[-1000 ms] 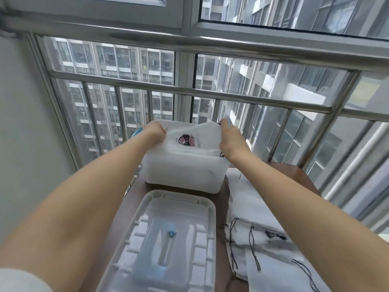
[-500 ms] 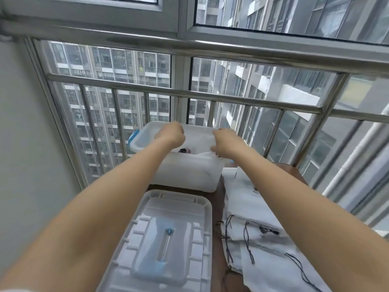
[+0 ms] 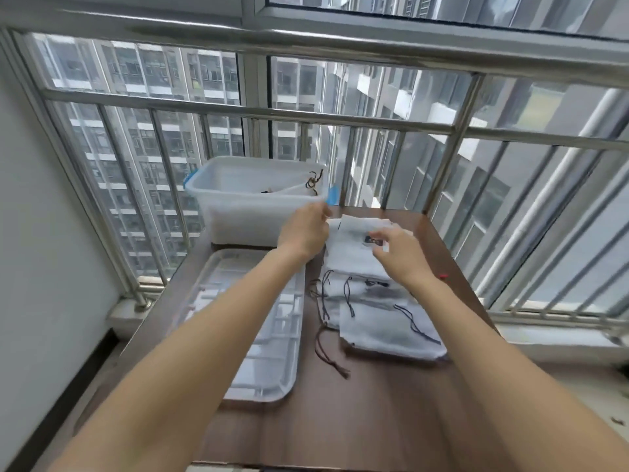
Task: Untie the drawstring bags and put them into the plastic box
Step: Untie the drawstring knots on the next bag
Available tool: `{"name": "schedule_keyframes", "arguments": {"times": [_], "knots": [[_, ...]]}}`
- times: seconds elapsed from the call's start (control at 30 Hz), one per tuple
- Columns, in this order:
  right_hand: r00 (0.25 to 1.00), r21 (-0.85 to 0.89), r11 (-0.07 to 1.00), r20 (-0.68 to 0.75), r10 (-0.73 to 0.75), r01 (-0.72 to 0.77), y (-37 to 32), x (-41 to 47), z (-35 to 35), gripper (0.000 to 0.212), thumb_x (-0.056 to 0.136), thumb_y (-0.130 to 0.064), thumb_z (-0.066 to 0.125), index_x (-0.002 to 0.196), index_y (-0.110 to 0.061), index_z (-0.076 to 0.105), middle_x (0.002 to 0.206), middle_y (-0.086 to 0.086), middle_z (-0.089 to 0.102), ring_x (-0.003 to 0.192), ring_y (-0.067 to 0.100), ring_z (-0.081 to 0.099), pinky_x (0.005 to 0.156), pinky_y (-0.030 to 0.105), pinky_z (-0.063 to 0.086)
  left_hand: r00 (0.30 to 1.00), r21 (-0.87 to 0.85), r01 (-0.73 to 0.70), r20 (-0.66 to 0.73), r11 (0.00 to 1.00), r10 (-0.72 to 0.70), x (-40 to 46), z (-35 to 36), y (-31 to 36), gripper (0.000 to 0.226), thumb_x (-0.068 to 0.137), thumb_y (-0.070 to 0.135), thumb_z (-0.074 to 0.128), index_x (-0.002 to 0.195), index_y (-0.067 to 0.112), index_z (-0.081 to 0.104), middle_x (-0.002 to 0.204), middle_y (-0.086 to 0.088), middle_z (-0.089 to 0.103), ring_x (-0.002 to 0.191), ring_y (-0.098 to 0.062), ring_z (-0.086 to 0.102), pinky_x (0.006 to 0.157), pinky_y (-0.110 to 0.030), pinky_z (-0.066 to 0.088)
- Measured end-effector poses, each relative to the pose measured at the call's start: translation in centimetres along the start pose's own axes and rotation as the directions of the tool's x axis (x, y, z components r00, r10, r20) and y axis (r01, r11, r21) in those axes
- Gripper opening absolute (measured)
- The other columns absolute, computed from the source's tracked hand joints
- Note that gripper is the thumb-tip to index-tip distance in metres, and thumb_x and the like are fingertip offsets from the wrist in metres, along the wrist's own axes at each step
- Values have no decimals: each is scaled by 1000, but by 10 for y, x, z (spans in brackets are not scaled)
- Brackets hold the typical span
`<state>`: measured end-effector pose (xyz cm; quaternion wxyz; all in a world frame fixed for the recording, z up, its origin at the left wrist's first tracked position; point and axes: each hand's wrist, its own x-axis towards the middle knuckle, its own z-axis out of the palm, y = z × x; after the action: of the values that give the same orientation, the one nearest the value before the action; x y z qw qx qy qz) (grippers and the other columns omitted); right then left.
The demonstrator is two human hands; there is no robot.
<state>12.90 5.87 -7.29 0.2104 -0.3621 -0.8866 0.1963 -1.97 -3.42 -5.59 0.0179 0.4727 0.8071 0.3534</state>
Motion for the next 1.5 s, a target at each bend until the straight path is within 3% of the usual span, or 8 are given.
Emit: {"name": "schedule_keyframes", "arguments": {"times": [0.33,0.53,0.87,0.97,1.1,1.23,1.4,1.5], "knots": [[974,-144,984,184,132,-106,75,-22,20,40,91,-26,56,127,-9,53,128,14,52,119,30,48,93,37,40,913,214,17,396,977,-103,-18,80,-4,40,94,13,44,135,11,46,141,-14,43,129,-32,40,106,-38,37],[995,-93,991,11,103,-101,87,-23,18,29,86,5,48,110,-4,62,112,20,55,102,32,54,88,34,43,976,128,148,145,981,-166,-25,88,-10,23,88,-1,54,110,-3,59,116,-19,56,108,-33,54,91,-36,42],[921,303,929,-258,294,-212,74,-48,-1,18,87,-9,58,89,0,74,91,15,73,93,26,65,83,28,46,970,-246,208,-73,947,-232,-50,65,3,13,90,14,57,84,5,64,82,-8,71,71,-13,60,71,-24,40],[890,680,691,-124,438,-245,73,-52,-2,19,86,-6,61,72,-8,74,76,6,70,83,19,65,88,33,52,936,-593,285,4,753,-351,-58,62,3,17,92,7,52,75,10,53,75,-5,66,67,-10,64,70,-28,47],[901,975,146,91,424,-167,59,-64,-8,22,92,1,50,77,1,65,63,4,68,67,12,65,66,17,56,897,-881,303,135,363,-421,-70,55,13,23,97,0,39,76,9,43,76,-10,60,56,-12,67,56,-17,53],[887,928,-328,297,354,-180,53,-72,-8,18,97,-11,44,92,-2,58,64,4,72,57,9,68,52,15,53,859,-952,307,276,2,-431,-76,52,18,16,100,4,32,92,6,45,61,-1,68,48,-3,65,40,-12,43],[873,803,-591,345,346,-83,42,-78,-5,18,99,-15,39,97,-4,54,68,6,73,76,15,67,48,13,51,848,-813,334,480,-476,-224,-83,49,19,31,103,18,23,91,7,50,56,4,65,30,-1,40,28,-11,23],[881,772,-636,313,356,-17,38,-80,-4,27,100,-15,38,92,5,54,69,10,73,78,17,66,47,14,52,852,-902,322,409,-287,-327,-84,51,21,31,103,14,25,74,15,36,52,4,42,29,-3,24,28,-13,17]]}}
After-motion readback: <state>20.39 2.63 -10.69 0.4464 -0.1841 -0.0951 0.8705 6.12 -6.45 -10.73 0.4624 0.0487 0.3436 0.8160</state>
